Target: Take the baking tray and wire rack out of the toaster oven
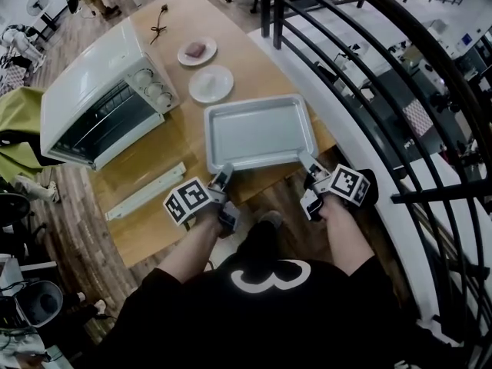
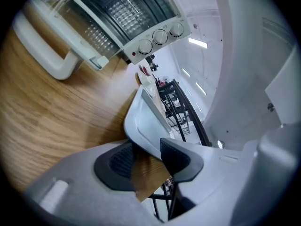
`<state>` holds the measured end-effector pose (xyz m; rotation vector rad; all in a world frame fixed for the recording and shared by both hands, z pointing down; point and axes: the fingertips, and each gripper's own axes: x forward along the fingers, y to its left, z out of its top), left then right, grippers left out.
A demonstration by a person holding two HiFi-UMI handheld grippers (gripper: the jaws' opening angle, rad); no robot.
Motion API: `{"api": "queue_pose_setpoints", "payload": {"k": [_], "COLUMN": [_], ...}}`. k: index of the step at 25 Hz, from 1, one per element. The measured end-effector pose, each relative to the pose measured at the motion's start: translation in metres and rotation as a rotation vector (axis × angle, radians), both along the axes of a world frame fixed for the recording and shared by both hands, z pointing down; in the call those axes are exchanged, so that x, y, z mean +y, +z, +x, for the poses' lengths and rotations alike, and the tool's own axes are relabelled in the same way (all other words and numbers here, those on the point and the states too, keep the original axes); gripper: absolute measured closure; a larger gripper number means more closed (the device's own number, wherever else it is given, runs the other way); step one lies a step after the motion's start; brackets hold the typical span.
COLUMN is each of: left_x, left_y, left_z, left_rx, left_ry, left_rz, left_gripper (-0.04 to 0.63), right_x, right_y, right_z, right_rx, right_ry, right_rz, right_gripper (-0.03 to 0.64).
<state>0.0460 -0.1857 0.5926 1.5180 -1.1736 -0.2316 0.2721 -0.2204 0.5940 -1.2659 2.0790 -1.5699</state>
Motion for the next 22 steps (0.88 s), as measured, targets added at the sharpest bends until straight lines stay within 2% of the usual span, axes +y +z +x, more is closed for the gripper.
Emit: {"api": "queue_pose_setpoints", "payload": {"k": [6, 11, 14, 18, 22], "left_x": [0.002, 0.008, 0.01, 0.013, 0.015], "left_y": [-0.005, -0.003, 0.0, 0.002, 0.007], "left_z": [0.008, 0.014, 0.014, 0.01, 0.01], "left_rx": [-0.112, -0.269, -0.369, -0.494, -0.527], "left_ry": [0.172, 0.337, 0.408, 0.472, 0.524], "left_rz": [0.025, 0.051, 0.073, 0.093, 0.092], "left_gripper": [0.389, 0.365, 0.365, 0.364, 0.364], "right_x": [0.008, 0.016, 0.02, 0.025, 0.029], "right_y": [-0.005, 0.001, 0.005, 0.009, 0.013], "right_z": [-0.01, -0.015, -0.017, -0.017, -0.015], "right_rx": [0.224, 0.41, 0.534, 0.623, 0.649], "right_ry": [-0.201, -0.347, -0.421, -0.482, -0.529], "right_rz": [0.088, 0.154, 0.205, 0.226, 0.207], "right_gripper": [0.368, 0.362, 0.362, 0.362, 0.362]}}
